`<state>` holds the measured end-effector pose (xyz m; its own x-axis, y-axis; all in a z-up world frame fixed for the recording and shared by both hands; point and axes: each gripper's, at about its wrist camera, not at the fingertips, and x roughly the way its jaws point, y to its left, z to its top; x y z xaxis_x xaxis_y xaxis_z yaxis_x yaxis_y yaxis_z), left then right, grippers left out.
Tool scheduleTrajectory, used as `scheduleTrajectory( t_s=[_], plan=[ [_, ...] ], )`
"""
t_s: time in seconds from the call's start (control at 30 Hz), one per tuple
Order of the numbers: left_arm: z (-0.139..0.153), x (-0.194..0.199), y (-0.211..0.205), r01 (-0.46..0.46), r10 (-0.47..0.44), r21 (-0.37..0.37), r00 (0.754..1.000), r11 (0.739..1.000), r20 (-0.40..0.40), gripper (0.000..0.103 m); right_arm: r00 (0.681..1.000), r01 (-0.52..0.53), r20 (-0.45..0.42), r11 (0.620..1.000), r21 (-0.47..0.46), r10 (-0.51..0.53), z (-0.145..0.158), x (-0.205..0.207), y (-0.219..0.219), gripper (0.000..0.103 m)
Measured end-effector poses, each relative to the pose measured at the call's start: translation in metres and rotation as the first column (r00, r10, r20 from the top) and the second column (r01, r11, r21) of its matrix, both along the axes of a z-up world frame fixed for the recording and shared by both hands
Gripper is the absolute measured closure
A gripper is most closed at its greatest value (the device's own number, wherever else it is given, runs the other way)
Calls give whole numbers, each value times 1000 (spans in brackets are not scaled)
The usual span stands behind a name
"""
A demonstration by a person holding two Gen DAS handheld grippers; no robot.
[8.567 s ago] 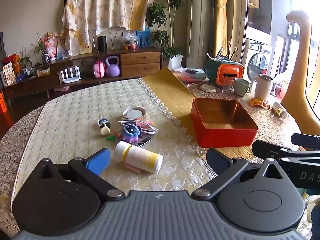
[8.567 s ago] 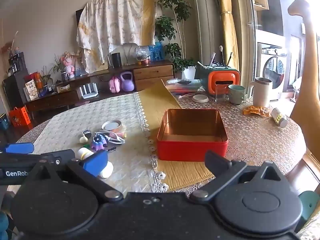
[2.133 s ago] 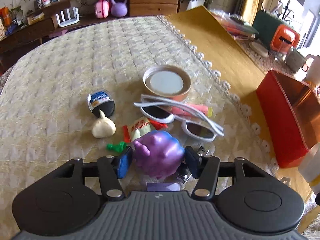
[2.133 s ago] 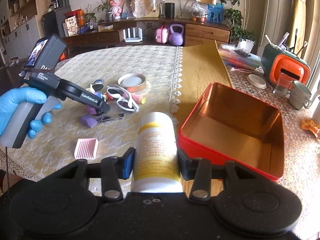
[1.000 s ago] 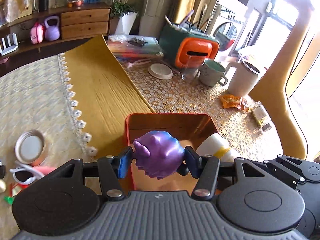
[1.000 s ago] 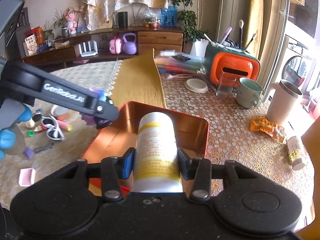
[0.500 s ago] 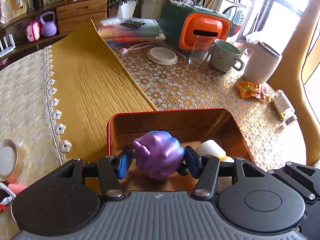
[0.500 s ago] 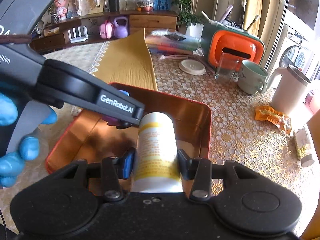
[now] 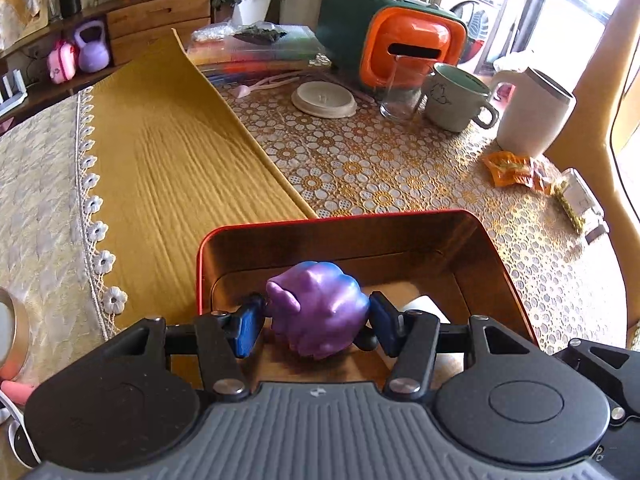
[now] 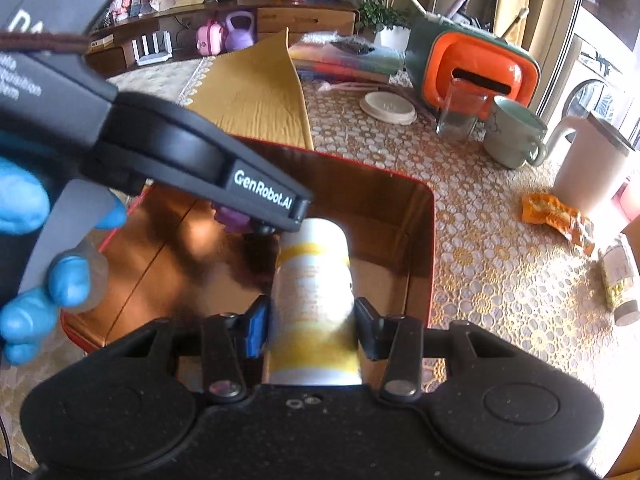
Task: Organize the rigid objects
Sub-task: 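Carry the purple toy and pill bottle over the red tin with both tools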
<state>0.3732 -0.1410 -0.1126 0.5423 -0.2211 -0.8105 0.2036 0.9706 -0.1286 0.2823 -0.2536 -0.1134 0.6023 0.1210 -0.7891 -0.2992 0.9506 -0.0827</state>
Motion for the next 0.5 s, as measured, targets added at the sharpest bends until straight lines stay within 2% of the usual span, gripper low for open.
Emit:
scheduleTrajectory(
  t_s=[0.2, 0.4, 0.5],
  plan=[
    [-1, 1, -5, 5, -5, 17, 1000, 1000, -8, 47, 1000, 6, -7, 1000, -7, -6, -3, -2, 0, 59],
    [-1, -2, -7, 19, -18, 21, 1000, 1000, -20, 47, 1000, 17, -2, 999, 29, -17, 5, -6, -6, 56],
    [1, -3, -2, 2, -3, -18, 999, 1000, -33, 44, 1000, 9, 3, 999, 35, -9, 7, -9, -7, 53]
  ],
)
